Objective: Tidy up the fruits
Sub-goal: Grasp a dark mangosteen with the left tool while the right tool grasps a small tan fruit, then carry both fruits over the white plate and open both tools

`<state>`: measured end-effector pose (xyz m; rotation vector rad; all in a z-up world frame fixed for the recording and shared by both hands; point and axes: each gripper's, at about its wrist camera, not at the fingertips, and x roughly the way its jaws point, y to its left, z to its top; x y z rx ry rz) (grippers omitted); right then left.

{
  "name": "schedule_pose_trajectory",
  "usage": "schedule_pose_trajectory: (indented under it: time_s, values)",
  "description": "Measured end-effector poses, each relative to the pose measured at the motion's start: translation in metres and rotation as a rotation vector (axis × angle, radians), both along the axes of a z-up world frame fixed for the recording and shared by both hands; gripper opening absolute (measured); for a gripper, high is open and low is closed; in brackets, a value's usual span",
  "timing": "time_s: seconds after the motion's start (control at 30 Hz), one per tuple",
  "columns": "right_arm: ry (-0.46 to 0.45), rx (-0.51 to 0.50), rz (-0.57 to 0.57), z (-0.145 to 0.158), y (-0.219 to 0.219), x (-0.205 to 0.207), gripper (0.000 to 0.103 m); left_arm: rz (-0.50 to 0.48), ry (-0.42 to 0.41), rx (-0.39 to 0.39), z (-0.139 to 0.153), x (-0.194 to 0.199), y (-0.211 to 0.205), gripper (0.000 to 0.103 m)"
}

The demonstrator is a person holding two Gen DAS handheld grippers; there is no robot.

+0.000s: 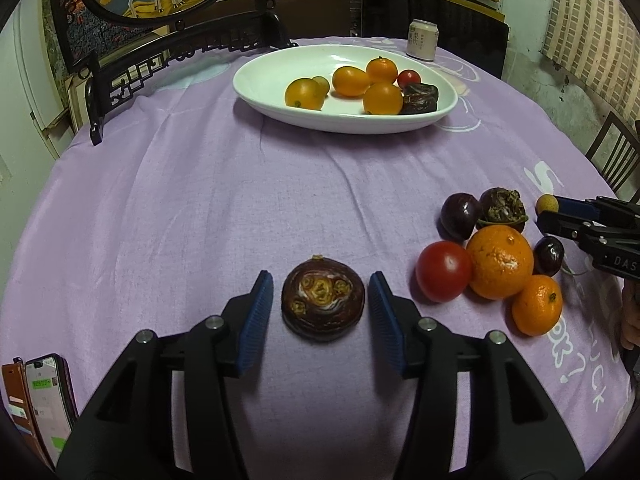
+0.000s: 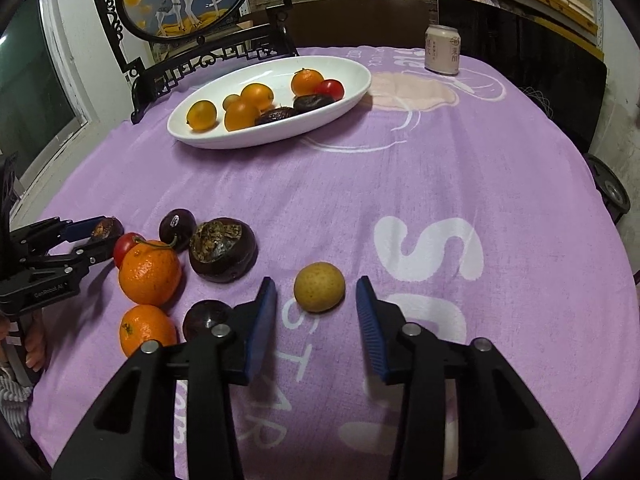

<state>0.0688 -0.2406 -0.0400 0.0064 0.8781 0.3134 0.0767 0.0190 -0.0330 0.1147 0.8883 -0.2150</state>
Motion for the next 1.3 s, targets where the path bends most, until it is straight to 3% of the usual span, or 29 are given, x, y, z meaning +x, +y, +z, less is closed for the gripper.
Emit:
schedule_pose_trajectory:
  time_s: [0.1, 0.5, 0.73, 0.83, 1.0, 1.17, 1.23, 1.3]
  values:
    - [-0.001, 0.009, 0.000, -0.001, -0.001, 0.000, 0.027, -0.001, 0.001, -0.014, 0.001, -0.001, 0.002, 0.040]
    - [-0.036, 0.084, -0.019, 0.010, -0.011, 0.001, 0.026, 0.039, -0.032, -0.080, 0.015, 0.005, 0.012, 0.040]
    - [-0.077, 0.144, 0.012, 0.048, 0.003, 0.027, 0.026, 0.043, -0.102, -0.110, 0.065, 0.047, 0.001, 0.040]
    - [-0.096, 0.151, 0.030, 0.064, 0.015, 0.046, 0.026, 0.025, -0.099, -0.163, 0.078, 0.073, -0.011, 0.040]
    - [-0.085, 0.181, 0.034, 0.076, 0.033, 0.094, 0.026, -0.001, -0.073, -0.175, 0.068, 0.102, -0.035, 0.040]
    - [-0.034, 0.190, 0.029, 0.065, 0.048, 0.139, 0.026, -0.001, -0.012, -0.173, 0.044, 0.127, -0.042, 0.041]
    - [-0.003, 0.209, 0.023, 0.057, 0.053, 0.154, 0.026, -0.002, -0.011, -0.175, 0.039, 0.131, -0.040, 0.053]
    - [0.024, 0.229, 0.034, 0.050, 0.055, 0.162, 0.027, -0.009, -0.018, -0.183, 0.038, 0.131, -0.036, 0.057]
